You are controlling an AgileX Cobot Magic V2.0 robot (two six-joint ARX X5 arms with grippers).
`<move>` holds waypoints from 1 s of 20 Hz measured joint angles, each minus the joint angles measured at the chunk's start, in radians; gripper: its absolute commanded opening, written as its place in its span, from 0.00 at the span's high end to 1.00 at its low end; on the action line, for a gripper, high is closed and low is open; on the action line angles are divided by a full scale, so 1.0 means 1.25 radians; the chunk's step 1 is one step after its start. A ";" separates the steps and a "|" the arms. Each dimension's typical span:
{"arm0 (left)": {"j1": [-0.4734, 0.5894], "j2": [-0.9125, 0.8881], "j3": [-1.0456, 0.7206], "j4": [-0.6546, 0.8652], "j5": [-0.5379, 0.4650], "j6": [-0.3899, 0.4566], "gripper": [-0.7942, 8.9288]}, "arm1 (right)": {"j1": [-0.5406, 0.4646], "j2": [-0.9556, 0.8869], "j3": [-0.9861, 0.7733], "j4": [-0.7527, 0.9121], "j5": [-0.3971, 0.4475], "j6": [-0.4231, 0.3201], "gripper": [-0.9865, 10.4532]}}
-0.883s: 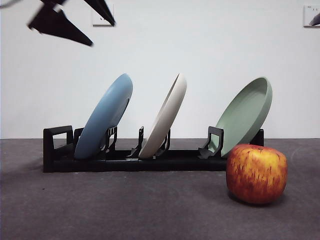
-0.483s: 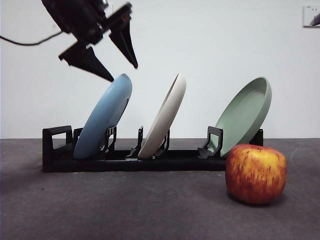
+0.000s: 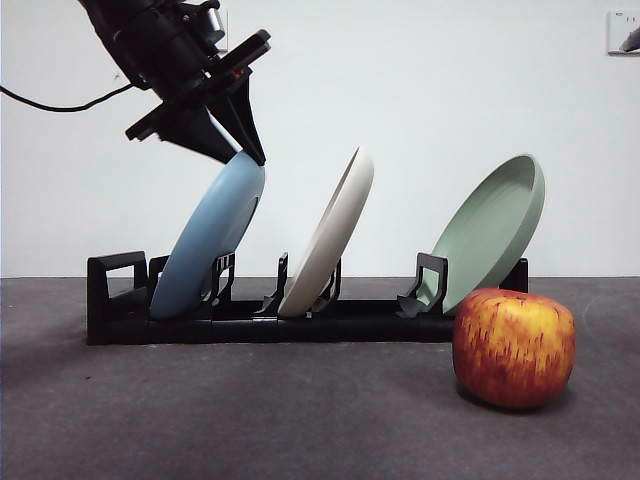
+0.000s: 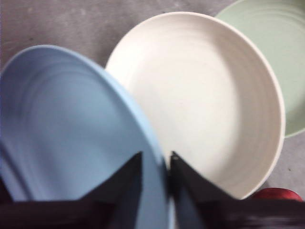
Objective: Take the blue plate from the plate rack,put the plate on the table,take the apple from the table,put the apple in the plate
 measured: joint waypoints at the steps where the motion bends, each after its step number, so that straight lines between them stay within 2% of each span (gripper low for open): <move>1: -0.002 -0.002 0.002 -0.004 0.006 -0.004 0.93 | 0.000 0.000 0.000 0.000 0.000 0.000 0.58; 3: -0.004 -0.006 0.006 -0.019 0.007 -0.002 0.93 | 0.000 0.000 0.000 0.000 0.000 0.000 0.58; 8: -0.023 -0.070 0.086 -0.102 0.069 0.002 0.93 | 0.000 0.000 0.000 -0.006 0.000 0.000 0.58; 13: -0.099 -0.245 0.115 -0.244 0.069 0.085 0.93 | 0.000 0.000 0.000 -0.019 0.000 0.000 0.58; 14: -0.119 -0.280 0.115 -0.290 0.066 0.107 0.93 | 0.000 0.000 0.000 -0.032 0.000 0.000 0.55; 17: -0.200 -0.372 0.115 -0.402 -0.016 0.147 0.93 | 0.000 0.000 0.000 -0.076 0.044 0.000 0.26; 20: -0.316 -0.404 0.115 -0.478 -0.136 0.156 0.93 | 0.007 0.000 0.000 -0.109 0.114 -0.008 0.25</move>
